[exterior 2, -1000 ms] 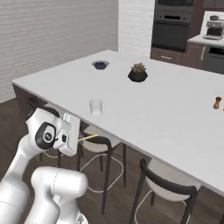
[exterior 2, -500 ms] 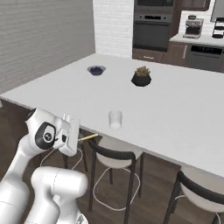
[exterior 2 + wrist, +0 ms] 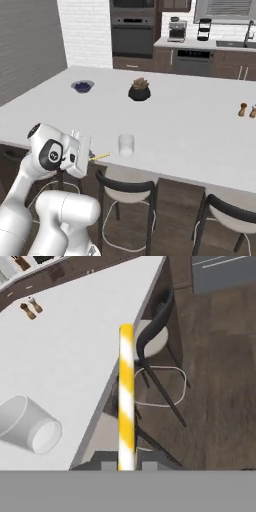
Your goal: Take a straw from the drawer in front and place it inside the glass cup on the dining counter.
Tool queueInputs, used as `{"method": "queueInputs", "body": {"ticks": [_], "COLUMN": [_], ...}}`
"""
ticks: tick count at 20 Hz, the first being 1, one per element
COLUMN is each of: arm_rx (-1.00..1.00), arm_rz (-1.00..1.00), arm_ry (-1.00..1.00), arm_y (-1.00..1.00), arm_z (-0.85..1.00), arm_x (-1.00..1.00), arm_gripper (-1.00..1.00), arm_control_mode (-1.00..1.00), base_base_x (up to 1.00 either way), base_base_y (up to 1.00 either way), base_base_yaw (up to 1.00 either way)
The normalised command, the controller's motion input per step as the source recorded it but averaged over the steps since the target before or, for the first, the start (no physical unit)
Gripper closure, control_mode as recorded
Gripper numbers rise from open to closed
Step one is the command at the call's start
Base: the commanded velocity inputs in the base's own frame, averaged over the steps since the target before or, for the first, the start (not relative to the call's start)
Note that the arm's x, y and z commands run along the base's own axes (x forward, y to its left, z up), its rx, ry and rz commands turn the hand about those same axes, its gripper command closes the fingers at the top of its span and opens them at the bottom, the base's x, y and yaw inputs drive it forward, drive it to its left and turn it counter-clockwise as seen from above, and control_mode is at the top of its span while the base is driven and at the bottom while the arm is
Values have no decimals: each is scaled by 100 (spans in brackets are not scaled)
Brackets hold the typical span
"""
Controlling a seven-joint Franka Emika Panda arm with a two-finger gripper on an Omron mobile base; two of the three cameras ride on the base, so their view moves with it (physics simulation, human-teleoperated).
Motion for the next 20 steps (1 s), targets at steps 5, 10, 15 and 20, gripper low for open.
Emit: {"method": "queueInputs", "body": {"ticks": [5,10,15,20], "arm_rx": [0,2,1,0], "arm_rz": [0,-14,-42,-42], "arm_ry": [0,-7,-13,4], "arm_y": [0,5,9,-10], "arm_z": [0,1,0,18], "arm_x": [0,7,50,72], "arm_gripper": [100,100,100,100], "arm_control_mode": [100,-100,-100,-100], "base_base_x": [58,16,0,0], "base_base_y": [43,19,0,0], "base_base_yaw": [-39,-22,0,0]}}
